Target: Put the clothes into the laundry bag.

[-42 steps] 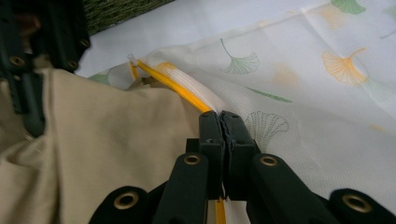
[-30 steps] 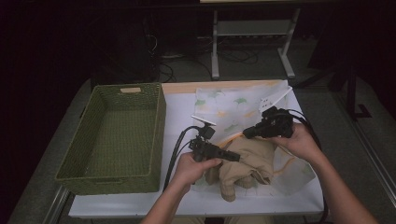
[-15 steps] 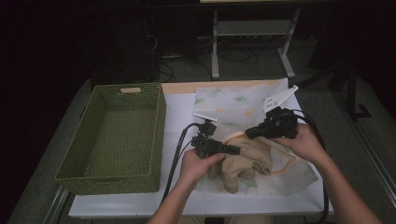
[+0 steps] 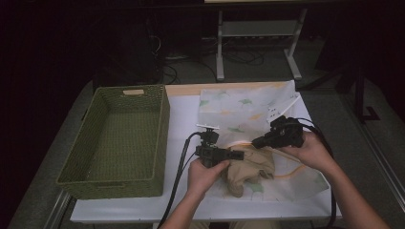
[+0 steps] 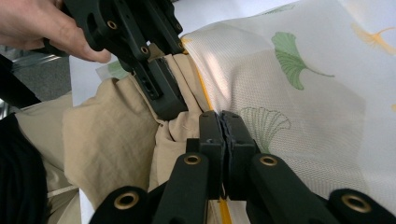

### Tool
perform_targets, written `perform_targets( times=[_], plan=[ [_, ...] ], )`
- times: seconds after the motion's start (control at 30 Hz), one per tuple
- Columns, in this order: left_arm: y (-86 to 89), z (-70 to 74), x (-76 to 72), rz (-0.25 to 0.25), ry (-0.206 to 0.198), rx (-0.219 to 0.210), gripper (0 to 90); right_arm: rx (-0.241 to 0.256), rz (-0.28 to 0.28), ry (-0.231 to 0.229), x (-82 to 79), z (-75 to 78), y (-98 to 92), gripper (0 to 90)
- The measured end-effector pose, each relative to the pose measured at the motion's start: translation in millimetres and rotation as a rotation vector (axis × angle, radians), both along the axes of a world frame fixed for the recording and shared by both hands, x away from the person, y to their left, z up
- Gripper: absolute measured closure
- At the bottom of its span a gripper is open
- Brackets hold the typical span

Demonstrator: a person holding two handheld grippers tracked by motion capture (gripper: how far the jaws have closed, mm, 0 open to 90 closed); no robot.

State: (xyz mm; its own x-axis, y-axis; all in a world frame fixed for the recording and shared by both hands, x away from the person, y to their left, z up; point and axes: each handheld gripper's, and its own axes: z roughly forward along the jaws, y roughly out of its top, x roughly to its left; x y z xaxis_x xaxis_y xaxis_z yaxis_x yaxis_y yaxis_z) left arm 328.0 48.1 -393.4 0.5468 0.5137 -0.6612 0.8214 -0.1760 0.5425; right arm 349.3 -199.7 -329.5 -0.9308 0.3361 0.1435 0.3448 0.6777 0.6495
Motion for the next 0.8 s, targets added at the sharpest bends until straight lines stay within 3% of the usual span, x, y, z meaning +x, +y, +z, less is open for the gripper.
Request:
perform_targets(
  times=[0.17, 0.23, 0.4, 0.5, 0.63, 0.7, 0.8],
  plan=[
    [-2.0, -6.1, -11.5, -0.029, -0.016, 0.042, 65.0, 0.002, 0.012, 0.005, -4.1, -3.8, 1.8, 87.5],
    [-6.1, -10.2, -14.4, -0.052, -0.028, 0.05, 75.0, -0.002, 0.014, 0.006, -5.3, -4.3, 2.5, 87.6],
    [-16.6, -1.3, -10.8, 0.007, -0.082, 0.022, 80.0, 0.006, 0.015, -0.006, -8.9, 0.9, 2.2, 87.6],
    [-19.4, 7.4, -5.9, 0.052, -0.131, 0.028, 79.9, 0.032, 0.004, -0.019, -9.2, 5.3, -2.1, 87.6],
    [-20.7, -6.3, -0.8, 0.113, -0.1, 0.013, 75.3, 0.026, -0.014, -0.006, -6.2, 1.9, -6.9, 87.5],
    [-22.5, -14.5, -2.7, 0.116, -0.071, -0.004, 67.7, 0.012, -0.014, 0.004, -5.9, -3.2, -6.7, 87.6],
    [-24.2, -20.2, -9.1, 0.098, -0.069, 0.008, 56.6, 0.0, -0.005, 0.017, -7.1, -10.9, -6.4, 87.5]
  ],
)
